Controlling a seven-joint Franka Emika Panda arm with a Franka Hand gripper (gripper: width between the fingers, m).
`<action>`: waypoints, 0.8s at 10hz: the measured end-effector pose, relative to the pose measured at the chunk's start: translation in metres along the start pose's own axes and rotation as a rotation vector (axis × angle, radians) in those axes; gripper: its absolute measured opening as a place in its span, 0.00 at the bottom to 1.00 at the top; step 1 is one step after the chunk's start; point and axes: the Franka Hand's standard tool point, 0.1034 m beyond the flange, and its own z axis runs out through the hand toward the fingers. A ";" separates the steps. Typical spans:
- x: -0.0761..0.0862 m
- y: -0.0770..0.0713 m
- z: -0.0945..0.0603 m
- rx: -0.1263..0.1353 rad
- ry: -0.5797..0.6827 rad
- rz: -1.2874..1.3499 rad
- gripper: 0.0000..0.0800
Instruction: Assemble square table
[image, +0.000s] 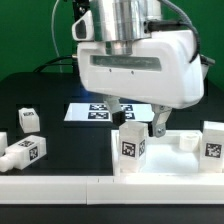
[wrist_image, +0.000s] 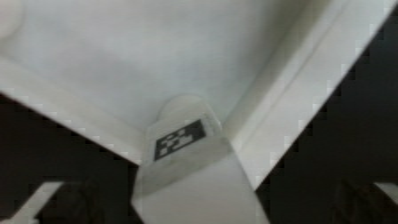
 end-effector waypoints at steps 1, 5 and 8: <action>0.000 0.002 0.002 -0.007 -0.001 -0.118 0.81; 0.000 0.001 0.002 -0.004 0.000 -0.078 0.65; -0.001 0.001 0.002 -0.001 -0.002 0.133 0.35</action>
Offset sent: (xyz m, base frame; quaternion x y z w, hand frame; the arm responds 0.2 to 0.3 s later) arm 0.0000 0.0000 0.0000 0.0000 0.0000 0.0000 1.0000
